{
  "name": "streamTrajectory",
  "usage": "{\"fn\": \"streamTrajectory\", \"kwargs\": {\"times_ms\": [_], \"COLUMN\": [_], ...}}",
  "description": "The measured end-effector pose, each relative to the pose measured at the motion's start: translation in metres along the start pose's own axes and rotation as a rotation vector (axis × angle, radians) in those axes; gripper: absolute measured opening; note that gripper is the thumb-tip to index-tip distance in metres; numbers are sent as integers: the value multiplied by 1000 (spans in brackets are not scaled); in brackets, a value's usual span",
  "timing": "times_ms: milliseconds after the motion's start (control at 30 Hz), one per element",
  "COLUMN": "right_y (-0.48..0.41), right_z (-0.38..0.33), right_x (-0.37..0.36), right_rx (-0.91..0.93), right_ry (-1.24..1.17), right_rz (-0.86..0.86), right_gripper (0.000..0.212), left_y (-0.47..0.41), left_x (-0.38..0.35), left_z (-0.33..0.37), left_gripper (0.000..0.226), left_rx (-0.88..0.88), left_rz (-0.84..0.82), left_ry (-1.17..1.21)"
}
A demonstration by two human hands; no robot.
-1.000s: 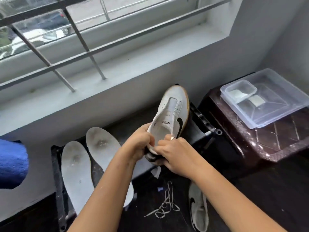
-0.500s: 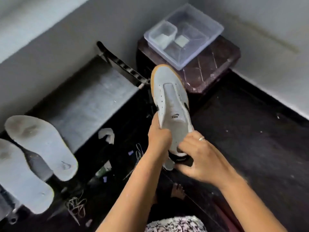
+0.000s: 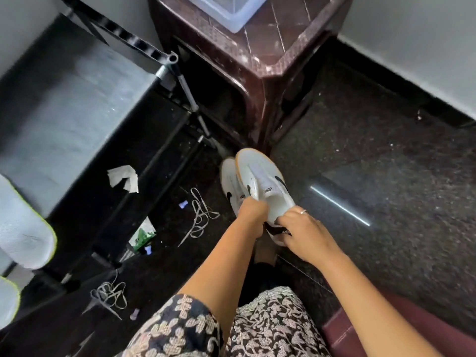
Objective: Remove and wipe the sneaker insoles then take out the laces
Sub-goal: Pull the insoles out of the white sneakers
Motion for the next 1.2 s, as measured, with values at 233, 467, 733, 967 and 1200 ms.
{"fn": "streamTrajectory", "kwargs": {"times_ms": [233, 467, 733, 967, 1200], "right_y": [-56, -103, -126, -143, -146], "right_z": [66, 104, 144, 145, 128], "right_x": [-96, -170, -240, -278, -294], "right_rx": [-99, -68, -17, 7, 166], "right_ry": [20, 67, 259, 471, 550], "right_rz": [-29, -24, -189, -400, -382], "right_gripper": [23, 17, 12, 27, 20], "left_y": [-113, -169, -241, -269, -266], "left_x": [-45, -19, -30, -43, -25], "left_z": [-80, -88, -120, -136, -167], "left_gripper": [44, 48, 53, 51, 53], "left_rx": [-3, -167, -450, -465, -426], "left_rz": [-127, -88, -128, -173, -189], "left_ry": [-71, -466, -1188, -1419, -1373]}}
Point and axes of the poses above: each hand's wrist, its own y-axis away from the middle knuckle, its own x-axis out of the back of the hand, z = x × y, the point moved 6 cm from there along -y, towards the middle knuckle, and after that the axes turned 1 degree about -x, right-handed, at the moved point
